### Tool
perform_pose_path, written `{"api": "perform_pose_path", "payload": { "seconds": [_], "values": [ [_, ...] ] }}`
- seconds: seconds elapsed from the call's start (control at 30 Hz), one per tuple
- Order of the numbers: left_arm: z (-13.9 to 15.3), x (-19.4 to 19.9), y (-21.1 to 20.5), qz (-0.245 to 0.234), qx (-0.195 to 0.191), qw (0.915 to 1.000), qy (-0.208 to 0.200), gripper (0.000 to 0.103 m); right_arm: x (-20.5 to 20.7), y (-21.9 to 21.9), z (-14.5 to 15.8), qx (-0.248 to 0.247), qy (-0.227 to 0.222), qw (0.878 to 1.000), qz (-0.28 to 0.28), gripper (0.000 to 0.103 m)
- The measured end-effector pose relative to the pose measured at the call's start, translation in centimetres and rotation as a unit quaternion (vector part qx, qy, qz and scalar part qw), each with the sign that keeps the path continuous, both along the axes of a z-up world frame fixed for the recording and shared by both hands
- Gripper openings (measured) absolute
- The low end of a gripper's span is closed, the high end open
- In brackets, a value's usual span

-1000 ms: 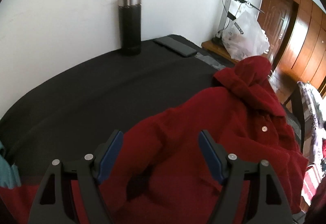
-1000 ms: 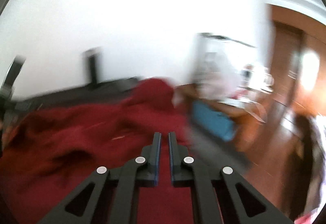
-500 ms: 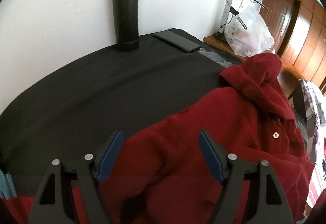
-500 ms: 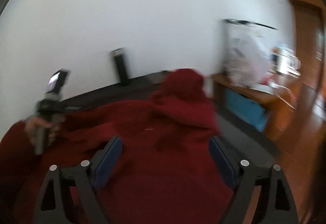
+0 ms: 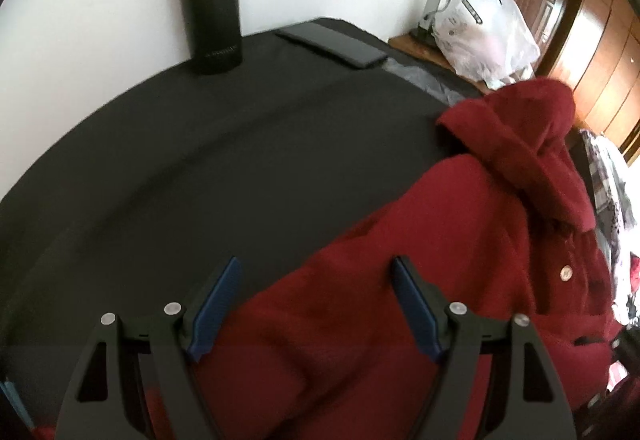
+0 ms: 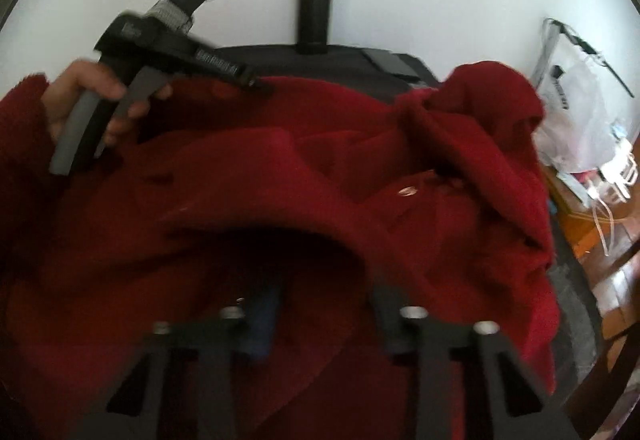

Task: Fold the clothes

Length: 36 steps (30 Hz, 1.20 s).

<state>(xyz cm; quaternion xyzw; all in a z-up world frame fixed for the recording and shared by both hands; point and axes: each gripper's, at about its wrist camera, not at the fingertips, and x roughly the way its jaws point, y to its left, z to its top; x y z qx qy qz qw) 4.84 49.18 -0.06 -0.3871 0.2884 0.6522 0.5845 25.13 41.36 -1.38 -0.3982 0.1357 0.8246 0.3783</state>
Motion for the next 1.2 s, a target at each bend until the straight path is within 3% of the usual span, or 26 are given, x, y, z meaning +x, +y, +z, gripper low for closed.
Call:
{"api": "perform_pose_path", "payload": {
  "seconds": [0.07, 0.2, 0.3, 0.43, 0.6, 0.8, 0.83, 0.87, 0.9, 0.93, 1.03, 1.1, 1.13, 1.2],
  "values": [
    [-0.5, 0.0, -0.1, 0.0, -0.004, 1.0, 0.004, 0.081, 1.5, 0.4, 0.8, 0.01, 0.021, 0.999, -0.031, 0.014],
    [-1.1, -0.5, -0.4, 0.01, -0.01, 0.9999, -0.003, 0.081, 6.4, 0.2, 3.7, 0.08, 0.043, 0.988, -0.128, 0.012],
    [-1.3, -0.9, -0.6, 0.018, -0.01, 0.9997, -0.013, 0.082, 11.5, 0.1, 5.9, 0.118, 0.059, 0.966, -0.224, 0.012],
    [-1.2, -0.9, -0.6, 0.022, -0.009, 0.9997, -0.012, 0.082, 19.8, -1.6, 7.1, 0.125, 0.082, 0.919, -0.366, 0.012],
    [-0.9, -0.6, -0.4, 0.027, -0.01, 0.9996, -0.005, 0.082, 25.1, -3.8, 6.9, 0.117, 0.086, 0.881, -0.45, 0.016],
    [-0.4, -0.6, -0.6, 0.03, -0.008, 0.9995, -0.003, 0.082, 26.0, -3.8, 6.4, 0.091, 0.103, 0.884, -0.448, 0.021],
    [-0.5, -0.7, -0.6, 0.03, -0.009, 0.9995, -0.002, 0.082, 26.7, -3.8, 6.2, 0.084, 0.113, 0.881, -0.451, 0.033],
    [-0.5, -0.8, -0.5, 0.031, -0.01, 0.9995, -0.003, 0.082, 27.5, -3.9, 6.0, 0.076, 0.127, 0.877, -0.457, 0.066],
    [-0.6, -0.9, -0.4, 0.033, -0.012, 0.9994, -0.005, 0.082, 28.3, -4.1, 5.8, 0.068, 0.14, 0.873, -0.463, 0.083],
    [-0.7, -0.9, -0.3, 0.034, -0.013, 0.9993, -0.006, 0.082, 29.2, -4.2, 5.6, 0.06, 0.153, 0.868, -0.469, 0.091],
    [-0.9, -0.6, 0.1, 0.03, -0.015, 0.9994, -0.001, 0.082, 31.1, -4.3, 5.7, 0.06, 0.169, 0.852, -0.492, 0.091],
    [-0.9, -0.2, 0.3, 0.023, -0.016, 0.9996, 0.006, 0.082, 31.5, -4.9, 6.3, 0.075, 0.192, 0.848, -0.489, 0.091],
    [-0.8, -0.1, 0.4, 0.019, -0.015, 0.9997, 0.009, 0.082, 31.2, -4.9, 6.5, 0.076, 0.209, 0.853, -0.472, 0.091],
    [-0.6, 0.2, 0.5, 0.014, -0.015, 0.9997, 0.015, 0.082, 29.5, -3.9, 6.4, 0.052, 0.238, 0.882, -0.404, 0.091]
  ]
}}
